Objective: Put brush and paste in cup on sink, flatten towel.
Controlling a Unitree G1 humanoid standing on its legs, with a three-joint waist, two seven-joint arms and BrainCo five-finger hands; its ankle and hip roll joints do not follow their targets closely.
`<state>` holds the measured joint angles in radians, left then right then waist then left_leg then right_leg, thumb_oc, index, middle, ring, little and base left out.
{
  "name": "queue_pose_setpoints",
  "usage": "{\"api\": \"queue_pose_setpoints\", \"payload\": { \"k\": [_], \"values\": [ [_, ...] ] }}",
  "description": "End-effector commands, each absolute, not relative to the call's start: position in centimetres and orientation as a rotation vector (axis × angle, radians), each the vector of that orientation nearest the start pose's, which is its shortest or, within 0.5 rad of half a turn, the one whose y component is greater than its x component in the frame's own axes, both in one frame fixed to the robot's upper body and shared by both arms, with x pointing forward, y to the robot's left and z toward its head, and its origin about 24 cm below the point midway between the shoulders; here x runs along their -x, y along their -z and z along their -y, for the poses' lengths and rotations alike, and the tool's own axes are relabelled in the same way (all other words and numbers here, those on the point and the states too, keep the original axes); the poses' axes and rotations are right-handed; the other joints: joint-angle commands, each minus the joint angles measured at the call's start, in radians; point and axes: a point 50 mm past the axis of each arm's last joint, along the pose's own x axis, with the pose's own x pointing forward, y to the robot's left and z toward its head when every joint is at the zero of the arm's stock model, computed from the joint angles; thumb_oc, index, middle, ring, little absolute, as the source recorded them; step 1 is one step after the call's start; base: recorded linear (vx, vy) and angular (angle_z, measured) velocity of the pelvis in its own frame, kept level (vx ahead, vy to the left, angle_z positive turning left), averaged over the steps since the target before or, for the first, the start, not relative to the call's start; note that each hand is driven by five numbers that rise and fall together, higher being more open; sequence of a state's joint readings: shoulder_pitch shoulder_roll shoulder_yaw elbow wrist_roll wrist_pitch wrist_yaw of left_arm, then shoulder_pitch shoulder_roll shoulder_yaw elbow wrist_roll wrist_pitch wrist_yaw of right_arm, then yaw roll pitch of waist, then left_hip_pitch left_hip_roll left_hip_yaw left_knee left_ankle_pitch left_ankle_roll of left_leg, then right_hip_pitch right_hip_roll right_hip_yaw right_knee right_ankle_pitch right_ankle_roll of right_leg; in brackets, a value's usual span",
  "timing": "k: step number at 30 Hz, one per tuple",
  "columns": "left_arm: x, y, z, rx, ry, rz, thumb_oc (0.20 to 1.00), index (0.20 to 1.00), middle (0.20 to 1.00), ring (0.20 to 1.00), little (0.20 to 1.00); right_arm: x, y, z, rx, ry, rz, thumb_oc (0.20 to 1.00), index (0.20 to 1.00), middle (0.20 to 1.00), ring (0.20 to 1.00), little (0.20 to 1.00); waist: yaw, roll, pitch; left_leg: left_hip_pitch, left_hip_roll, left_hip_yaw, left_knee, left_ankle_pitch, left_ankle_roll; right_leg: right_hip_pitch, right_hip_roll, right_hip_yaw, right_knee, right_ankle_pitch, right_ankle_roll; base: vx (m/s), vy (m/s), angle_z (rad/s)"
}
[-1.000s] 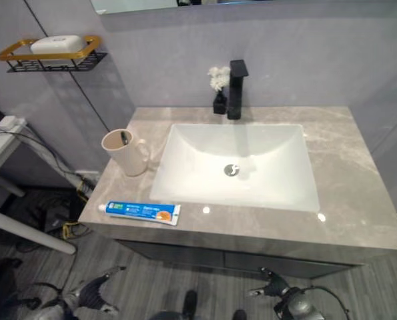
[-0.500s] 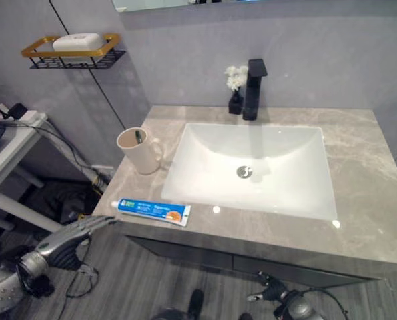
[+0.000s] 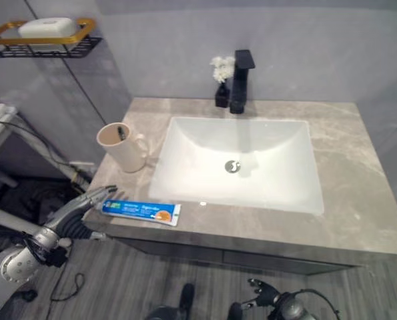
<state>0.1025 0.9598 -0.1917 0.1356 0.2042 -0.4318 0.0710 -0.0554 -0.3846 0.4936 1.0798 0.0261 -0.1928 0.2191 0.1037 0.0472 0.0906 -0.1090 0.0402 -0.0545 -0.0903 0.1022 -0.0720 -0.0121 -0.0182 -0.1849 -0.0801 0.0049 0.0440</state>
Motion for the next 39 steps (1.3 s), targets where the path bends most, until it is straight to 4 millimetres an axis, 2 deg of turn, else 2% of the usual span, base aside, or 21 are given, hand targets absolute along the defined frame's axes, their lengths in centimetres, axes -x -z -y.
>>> {"api": "queue_pose_setpoints", "payload": {
  "k": [1,6,10,15,22,28,33,39],
  "values": [
    [-23.2,-8.4,-27.0,-1.112,0.333,0.174,1.000,1.000,1.000,1.000,1.000,-14.8,13.7,21.1,0.399,-0.437,-0.921,1.000,1.000,1.000,1.000,1.000,-0.002,-0.056,-0.022,0.047,-0.019,0.086,0.003,-0.049,-0.025,-0.063,-0.083,0.084,-0.007,0.140,0.112,0.04,0.025,-0.20],
    [-23.4,-6.9,-26.4,-1.071,0.346,0.133,1.000,1.000,1.000,1.000,1.000,-14.3,13.9,20.9,0.358,-0.413,-0.931,1.000,1.000,1.000,1.000,1.000,-0.015,-0.078,-0.035,0.044,-0.014,0.110,0.003,-0.051,-0.024,-0.079,-0.077,0.111,-0.007,0.148,0.118,0.02,0.021,-0.19],
    [-23.4,-6.6,-26.1,-1.055,0.357,0.121,1.000,1.000,1.000,1.000,1.000,-13.9,14.1,20.8,0.334,-0.396,-0.937,1.000,1.000,1.000,1.000,1.000,-0.023,-0.088,-0.042,0.048,-0.012,0.115,0.003,-0.056,-0.022,-0.083,-0.074,0.122,-0.007,0.150,0.120,0.03,0.011,-0.08],
    [-23.3,-6.0,-26.0,-1.034,0.364,0.099,1.000,1.000,1.000,1.000,1.000,-13.5,14.3,20.7,0.330,-0.395,-0.950,1.000,1.000,1.000,1.000,1.000,-0.032,-0.091,-0.053,0.056,-0.012,0.125,0.003,-0.061,-0.022,-0.083,-0.071,0.134,-0.007,0.149,0.121,0.02,0.016,-0.11],
    [-22.9,-4.9,-25.6,-0.916,0.342,0.059,1.000,1.000,1.000,1.000,1.000,-13.2,14.3,20.9,0.328,-0.382,-0.955,1.000,1.000,1.000,1.000,1.000,-0.039,-0.089,-0.062,0.059,-0.011,0.126,0.003,-0.060,-0.022,-0.079,-0.071,0.137,-0.007,0.148,0.121,0.01,0.008,-0.07],
    [-22.7,-5.0,-24.8,-0.788,0.354,0.063,1.000,1.000,1.000,1.000,1.000,-12.9,14.4,21.1,0.328,-0.380,-0.960,1.000,1.000,1.000,1.000,1.000,-0.045,-0.089,-0.068,0.062,-0.011,0.126,0.003,-0.062,-0.023,-0.076,-0.071,0.135,-0.007,0.146,0.121,0.00,0.001,-0.03],
    [-22.7,-4.9,-24.9,-0.796,0.347,0.054,1.000,1.000,1.000,1.000,1.000,-12.5,14.5,21.2,0.307,-0.356,-0.972,1.000,1.000,1.000,1.000,1.000,-0.047,-0.090,-0.069,0.060,-0.009,0.123,0.003,-0.060,-0.024,-0.076,-0.071,0.129,-0.007,0.147,0.120,0.00,0.000,0.00],
    [-22.7,-4.1,-24.9,-0.834,0.384,0.013,1.000,1.000,1.000,1.000,1.000,-13.1,14.1,21.4,0.322,-0.361,-0.951,1.000,1.000,1.000,1.000,1.000,-0.049,-0.091,-0.059,0.037,-0.004,0.120,0.003,-0.054,-0.026,-0.096,-0.071,0.125,-0.007,0.151,0.119,0.00,0.000,0.00]
  ]
}}
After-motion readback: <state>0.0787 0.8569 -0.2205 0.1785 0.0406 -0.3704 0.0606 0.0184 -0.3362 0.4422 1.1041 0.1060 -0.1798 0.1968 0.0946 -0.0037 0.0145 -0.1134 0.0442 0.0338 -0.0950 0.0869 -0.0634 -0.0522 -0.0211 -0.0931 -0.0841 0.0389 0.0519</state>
